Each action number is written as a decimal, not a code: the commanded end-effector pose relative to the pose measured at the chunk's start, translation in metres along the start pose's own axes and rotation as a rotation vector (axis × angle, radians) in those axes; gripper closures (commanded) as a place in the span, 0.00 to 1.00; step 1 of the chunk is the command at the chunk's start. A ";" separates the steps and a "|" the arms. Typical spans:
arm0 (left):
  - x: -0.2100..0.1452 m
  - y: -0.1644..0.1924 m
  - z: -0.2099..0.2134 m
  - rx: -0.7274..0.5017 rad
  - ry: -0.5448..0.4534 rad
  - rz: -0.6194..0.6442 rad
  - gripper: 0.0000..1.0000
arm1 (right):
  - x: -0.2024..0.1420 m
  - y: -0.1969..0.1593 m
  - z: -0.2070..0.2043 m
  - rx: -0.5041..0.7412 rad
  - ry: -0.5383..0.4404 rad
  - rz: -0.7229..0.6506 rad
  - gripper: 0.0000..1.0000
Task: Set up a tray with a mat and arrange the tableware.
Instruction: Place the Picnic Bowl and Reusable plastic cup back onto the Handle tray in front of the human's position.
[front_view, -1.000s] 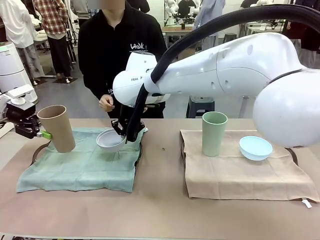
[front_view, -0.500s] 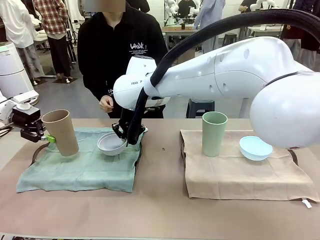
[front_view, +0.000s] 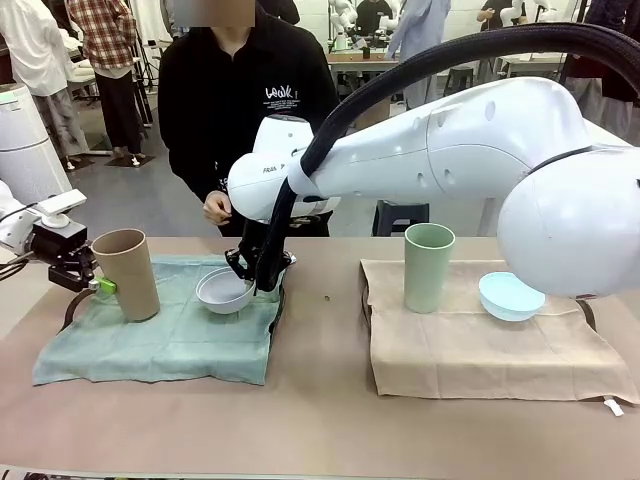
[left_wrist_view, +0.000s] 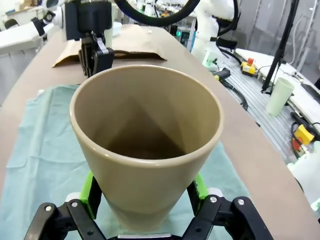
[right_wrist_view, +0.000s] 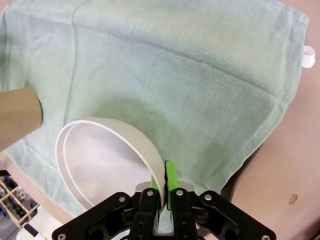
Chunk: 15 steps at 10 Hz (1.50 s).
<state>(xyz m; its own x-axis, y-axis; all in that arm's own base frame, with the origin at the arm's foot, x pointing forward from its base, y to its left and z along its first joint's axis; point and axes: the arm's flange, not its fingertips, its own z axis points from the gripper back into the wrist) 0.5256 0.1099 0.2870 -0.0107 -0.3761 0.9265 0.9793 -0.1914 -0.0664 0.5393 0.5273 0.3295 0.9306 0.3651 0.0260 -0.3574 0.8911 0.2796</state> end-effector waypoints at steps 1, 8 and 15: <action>-0.002 0.002 0.002 -0.011 -0.001 -0.008 0.15 | 0.008 0.001 0.002 0.013 -0.009 0.029 0.95; -0.002 -0.018 0.025 0.017 0.143 0.116 0.00 | -0.022 0.023 0.035 -0.050 -0.038 0.048 0.00; 0.144 -0.101 0.041 0.567 0.658 0.308 0.00 | -0.082 0.039 0.095 -0.173 -0.113 0.045 0.00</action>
<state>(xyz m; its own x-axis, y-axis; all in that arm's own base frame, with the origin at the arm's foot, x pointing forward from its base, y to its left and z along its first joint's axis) 0.4636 0.1509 0.4302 0.2119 -0.7795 0.5895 0.9554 0.2921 0.0428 0.4722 0.5169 0.4267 0.9005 0.4108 0.1426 -0.4315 0.8848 0.1756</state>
